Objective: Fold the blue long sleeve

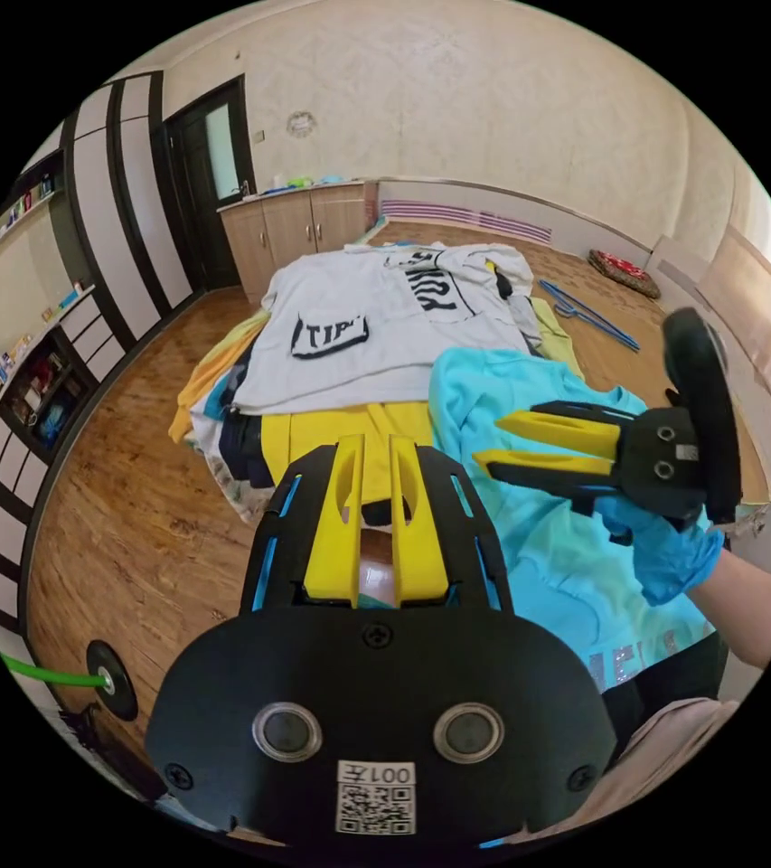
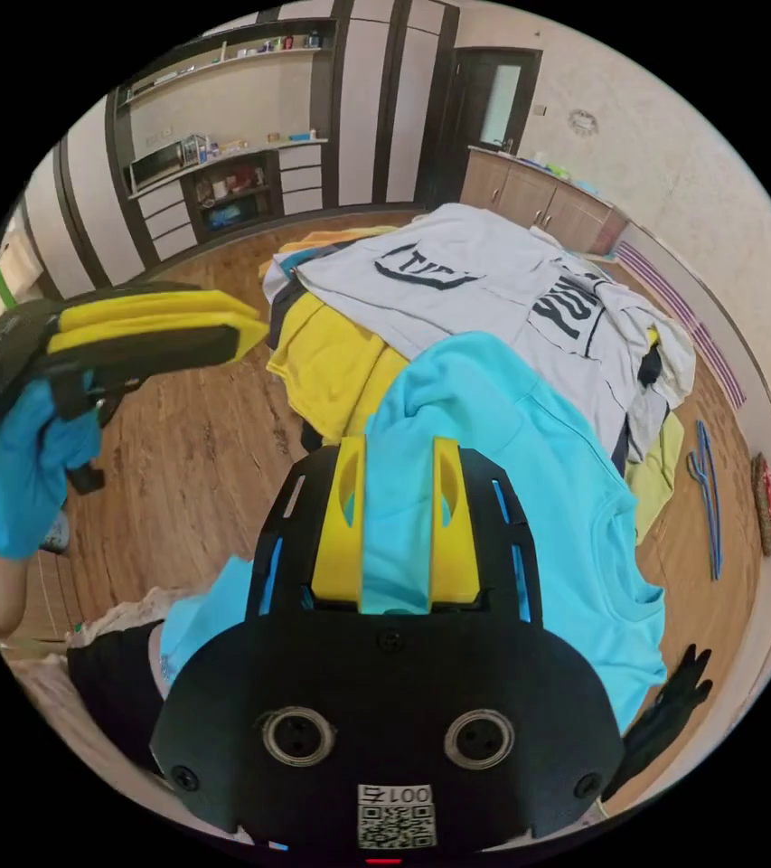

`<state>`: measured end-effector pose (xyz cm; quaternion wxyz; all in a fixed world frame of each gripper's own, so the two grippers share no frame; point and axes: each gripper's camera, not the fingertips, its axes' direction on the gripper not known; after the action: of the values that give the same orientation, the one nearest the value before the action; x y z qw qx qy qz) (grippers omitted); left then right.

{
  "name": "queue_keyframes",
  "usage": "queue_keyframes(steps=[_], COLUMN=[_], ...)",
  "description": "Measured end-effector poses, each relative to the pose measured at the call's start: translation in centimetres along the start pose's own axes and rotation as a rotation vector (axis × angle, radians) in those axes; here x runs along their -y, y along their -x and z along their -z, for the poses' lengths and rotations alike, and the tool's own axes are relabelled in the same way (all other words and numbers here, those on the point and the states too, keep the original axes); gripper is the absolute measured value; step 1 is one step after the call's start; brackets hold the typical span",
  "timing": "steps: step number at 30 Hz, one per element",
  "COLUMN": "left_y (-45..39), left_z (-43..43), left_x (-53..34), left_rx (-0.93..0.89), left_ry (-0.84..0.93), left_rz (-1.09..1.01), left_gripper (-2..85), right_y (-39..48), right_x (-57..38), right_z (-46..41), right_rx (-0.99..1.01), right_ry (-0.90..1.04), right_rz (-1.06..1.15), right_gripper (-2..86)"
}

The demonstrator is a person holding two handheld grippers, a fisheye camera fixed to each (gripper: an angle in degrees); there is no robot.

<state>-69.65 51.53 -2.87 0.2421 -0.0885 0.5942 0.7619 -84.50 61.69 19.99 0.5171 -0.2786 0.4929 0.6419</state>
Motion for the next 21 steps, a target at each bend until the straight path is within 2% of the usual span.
queue_keyframes(steps=[4,14,21], left_y=[2.3,3.3,5.0], left_z=[-2.9,-12.5,-16.5], left_x=[-1.6,-4.2,-5.7], left_rx=[-0.055,-0.269,-0.348], left_ry=[0.060,0.275,0.294], left_rz=[0.004,-0.209,-0.096], left_gripper=[1.6,5.2,5.9], right_y=[0.4,-5.5,-5.6], right_x=[1.5,-1.8,-3.0], right_z=[-3.3,-0.9,-1.1], right_rx=[-0.115,-0.033,0.003], right_ry=[0.033,-0.094,-0.107], right_rz=[-0.019,-0.267,-0.255], right_gripper=[6.1,2.2,1.8])
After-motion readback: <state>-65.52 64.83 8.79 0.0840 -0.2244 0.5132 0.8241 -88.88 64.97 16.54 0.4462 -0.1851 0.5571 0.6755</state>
